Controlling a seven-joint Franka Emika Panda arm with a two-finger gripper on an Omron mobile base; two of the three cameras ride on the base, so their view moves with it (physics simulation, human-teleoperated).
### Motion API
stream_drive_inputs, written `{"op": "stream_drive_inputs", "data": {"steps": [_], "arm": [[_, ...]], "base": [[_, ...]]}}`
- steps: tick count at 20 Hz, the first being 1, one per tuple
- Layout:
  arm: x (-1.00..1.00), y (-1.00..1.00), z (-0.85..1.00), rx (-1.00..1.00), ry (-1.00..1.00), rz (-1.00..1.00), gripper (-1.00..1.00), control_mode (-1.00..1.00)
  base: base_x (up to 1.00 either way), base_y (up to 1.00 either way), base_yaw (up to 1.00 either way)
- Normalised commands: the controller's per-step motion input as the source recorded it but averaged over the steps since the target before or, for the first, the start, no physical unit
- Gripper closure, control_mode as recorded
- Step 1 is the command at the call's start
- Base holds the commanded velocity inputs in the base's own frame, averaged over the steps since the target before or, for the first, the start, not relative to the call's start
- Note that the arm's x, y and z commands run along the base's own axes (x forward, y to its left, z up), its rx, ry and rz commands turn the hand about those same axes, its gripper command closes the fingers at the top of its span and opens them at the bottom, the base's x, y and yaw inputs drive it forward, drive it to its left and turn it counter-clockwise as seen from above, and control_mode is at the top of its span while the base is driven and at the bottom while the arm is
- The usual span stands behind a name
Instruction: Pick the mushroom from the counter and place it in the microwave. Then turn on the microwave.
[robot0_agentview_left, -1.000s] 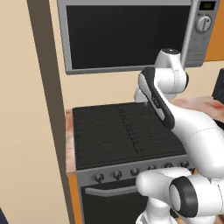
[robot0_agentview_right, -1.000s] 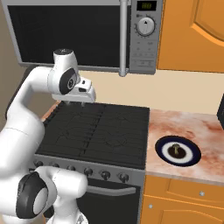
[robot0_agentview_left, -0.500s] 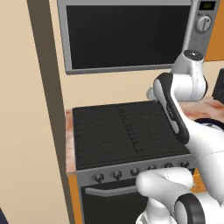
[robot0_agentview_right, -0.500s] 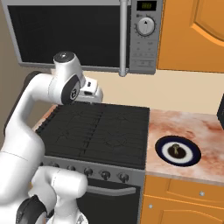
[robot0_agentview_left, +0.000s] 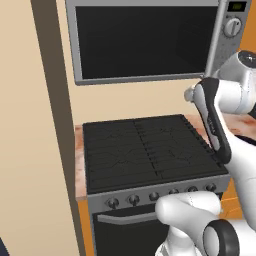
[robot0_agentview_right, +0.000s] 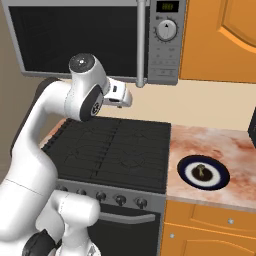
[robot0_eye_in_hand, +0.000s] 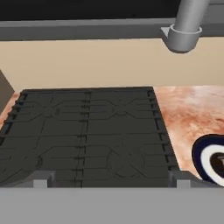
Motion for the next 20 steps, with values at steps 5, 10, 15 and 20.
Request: {"op": "stream_drive_inputs", "data": {"steps": [5,10,15,20], "arm": [[0.11,-0.42,0.51,0.00,-0.12,-0.06,-1.00,-1.00],[0.25,-0.31,0.43,0.00,-0.13,-0.06,-1.00,-1.00],[0.37,-0.25,0.27,0.00,-0.10,-0.05,-1.00,-1.00],[0.43,-0.18,0.12,0.00,-0.10,-0.04,-1.00,-1.00]], "base": [[0.00,0.00,0.00],[0.00,0.00,0.00],[0.00,0.00,0.00],[0.00,0.00,0.00]]}}
